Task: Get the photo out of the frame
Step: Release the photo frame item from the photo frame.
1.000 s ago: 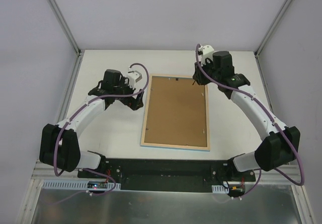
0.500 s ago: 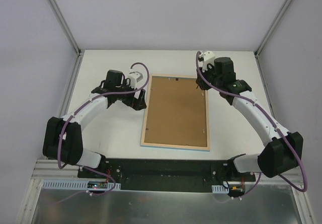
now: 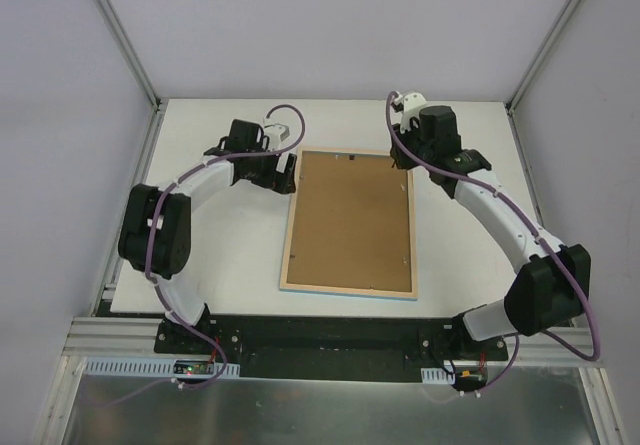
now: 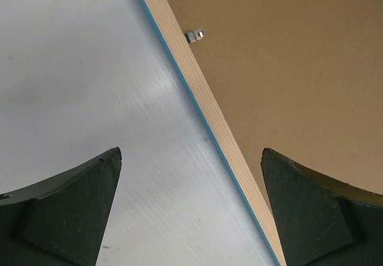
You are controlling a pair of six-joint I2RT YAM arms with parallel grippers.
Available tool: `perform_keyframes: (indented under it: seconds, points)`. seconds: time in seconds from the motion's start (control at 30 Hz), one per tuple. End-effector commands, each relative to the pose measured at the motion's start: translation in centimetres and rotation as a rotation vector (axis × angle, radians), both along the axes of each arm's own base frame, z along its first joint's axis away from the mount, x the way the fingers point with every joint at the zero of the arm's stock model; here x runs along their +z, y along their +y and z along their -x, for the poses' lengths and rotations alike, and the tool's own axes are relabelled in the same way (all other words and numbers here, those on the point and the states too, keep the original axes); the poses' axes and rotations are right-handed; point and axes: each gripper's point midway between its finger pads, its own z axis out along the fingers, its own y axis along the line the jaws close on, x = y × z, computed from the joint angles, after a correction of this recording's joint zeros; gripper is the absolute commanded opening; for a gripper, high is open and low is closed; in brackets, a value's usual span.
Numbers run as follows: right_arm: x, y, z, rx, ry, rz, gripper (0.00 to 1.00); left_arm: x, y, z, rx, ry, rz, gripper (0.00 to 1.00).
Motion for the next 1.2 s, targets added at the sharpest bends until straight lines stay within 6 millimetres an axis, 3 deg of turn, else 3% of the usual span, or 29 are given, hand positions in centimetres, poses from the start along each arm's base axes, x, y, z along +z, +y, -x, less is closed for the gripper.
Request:
perform_keyframes:
  seconds: [0.0, 0.13, 0.4, 0.5, 0.83, 1.17]
  points:
    - [2.6, 1.0, -1.9, -0.011, -0.068, -0.06, 0.01, 0.1, -0.1, -2.8, 0.091, 0.015, 0.017, 0.99]
    - [3.0, 1.9, -3.5, -0.018, -0.067, -0.084, 0.01, -0.7, -0.7, -3.3, 0.152, 0.092, 0.052, 0.99]
    - [2.7, 4.5, -9.9, -0.096, -0.011, -0.14, 0.01, -1.2, -2.1, -3.3, 0.167, 0.177, 0.121, 0.99]
    - [2.6, 6.4, -11.8, -0.076, 0.003, -0.179, 0.01, -1.9, -2.8, -2.7, 0.151, 0.234, 0.156, 0.99]
    - [0.9, 10.9, -14.1, -0.003, 0.08, -0.328, 0.01, -4.6, -4.1, 0.2, 0.135, 0.417, 0.233, 0.99]
    - [-1.8, 11.8, -16.4, -0.06, 0.135, -0.355, 0.01, -5.5, -4.4, 0.2, 0.194, 0.472, 0.26, 0.98]
